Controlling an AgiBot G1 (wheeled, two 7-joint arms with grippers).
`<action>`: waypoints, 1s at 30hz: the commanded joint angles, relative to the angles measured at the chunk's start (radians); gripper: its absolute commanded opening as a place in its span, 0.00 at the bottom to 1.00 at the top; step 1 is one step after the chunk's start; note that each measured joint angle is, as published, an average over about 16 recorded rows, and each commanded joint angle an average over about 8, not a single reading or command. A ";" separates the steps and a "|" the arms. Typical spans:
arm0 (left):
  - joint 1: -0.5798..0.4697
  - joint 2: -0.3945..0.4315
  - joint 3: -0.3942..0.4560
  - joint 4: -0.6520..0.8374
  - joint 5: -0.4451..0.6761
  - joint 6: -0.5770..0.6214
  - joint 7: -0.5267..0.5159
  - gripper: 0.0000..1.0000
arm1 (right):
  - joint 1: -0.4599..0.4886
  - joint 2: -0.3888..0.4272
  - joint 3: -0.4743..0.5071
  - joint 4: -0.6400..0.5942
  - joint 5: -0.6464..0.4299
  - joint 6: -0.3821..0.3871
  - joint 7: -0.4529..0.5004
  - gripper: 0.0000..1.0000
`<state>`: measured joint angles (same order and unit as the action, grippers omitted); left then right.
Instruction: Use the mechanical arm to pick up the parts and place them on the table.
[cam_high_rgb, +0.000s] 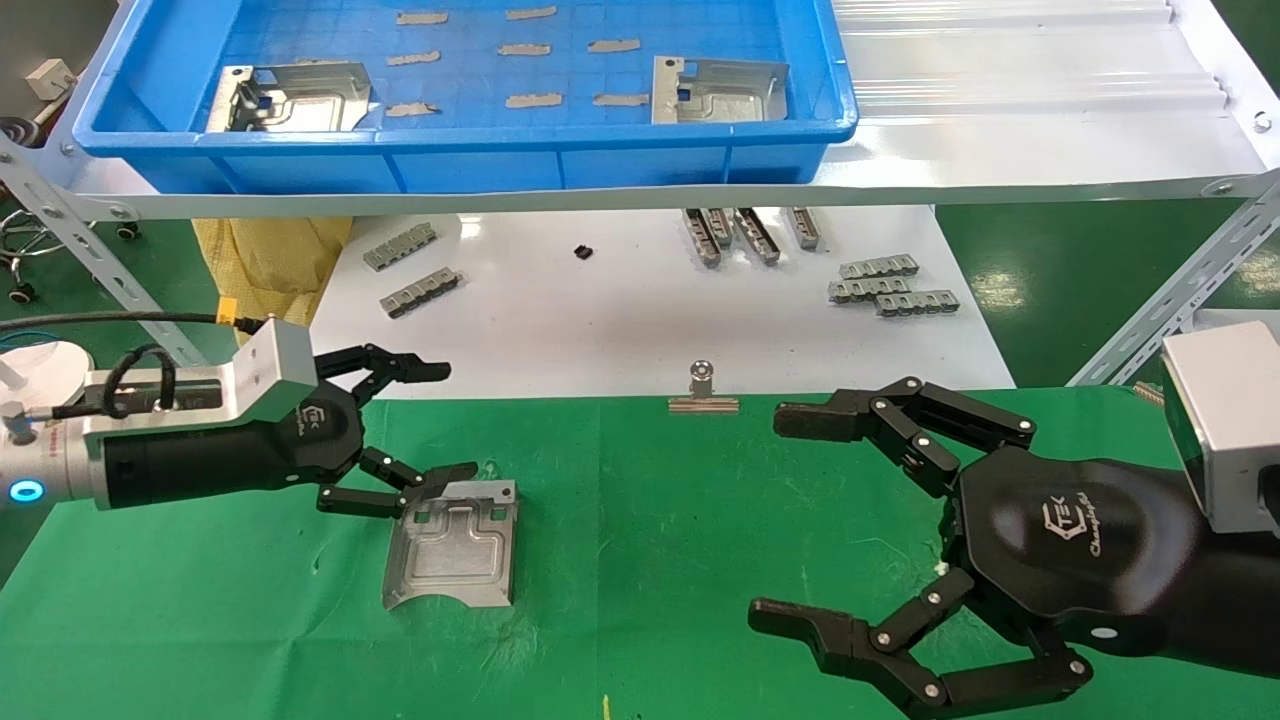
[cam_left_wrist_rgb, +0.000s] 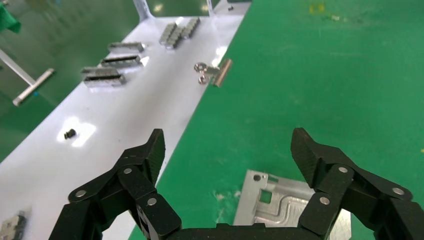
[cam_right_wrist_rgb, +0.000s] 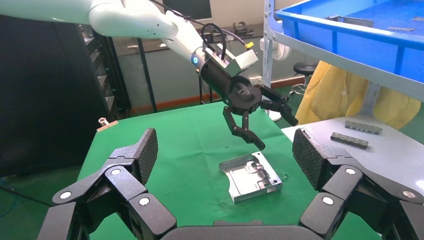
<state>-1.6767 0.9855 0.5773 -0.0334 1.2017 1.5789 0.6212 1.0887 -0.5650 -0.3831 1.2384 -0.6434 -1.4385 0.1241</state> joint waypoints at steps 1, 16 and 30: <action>0.017 -0.010 -0.009 -0.033 -0.014 -0.002 -0.022 1.00 | 0.000 0.000 0.000 0.000 0.000 0.000 0.000 1.00; 0.180 -0.112 -0.089 -0.373 -0.141 -0.025 -0.242 1.00 | 0.000 0.000 0.000 0.000 0.000 0.000 0.000 1.00; 0.334 -0.207 -0.165 -0.692 -0.261 -0.046 -0.448 1.00 | 0.000 0.000 0.000 0.000 0.000 0.000 0.000 1.00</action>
<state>-1.3432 0.7783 0.4123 -0.7253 0.9406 1.5329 0.1733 1.0887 -0.5650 -0.3832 1.2384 -0.6434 -1.4385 0.1241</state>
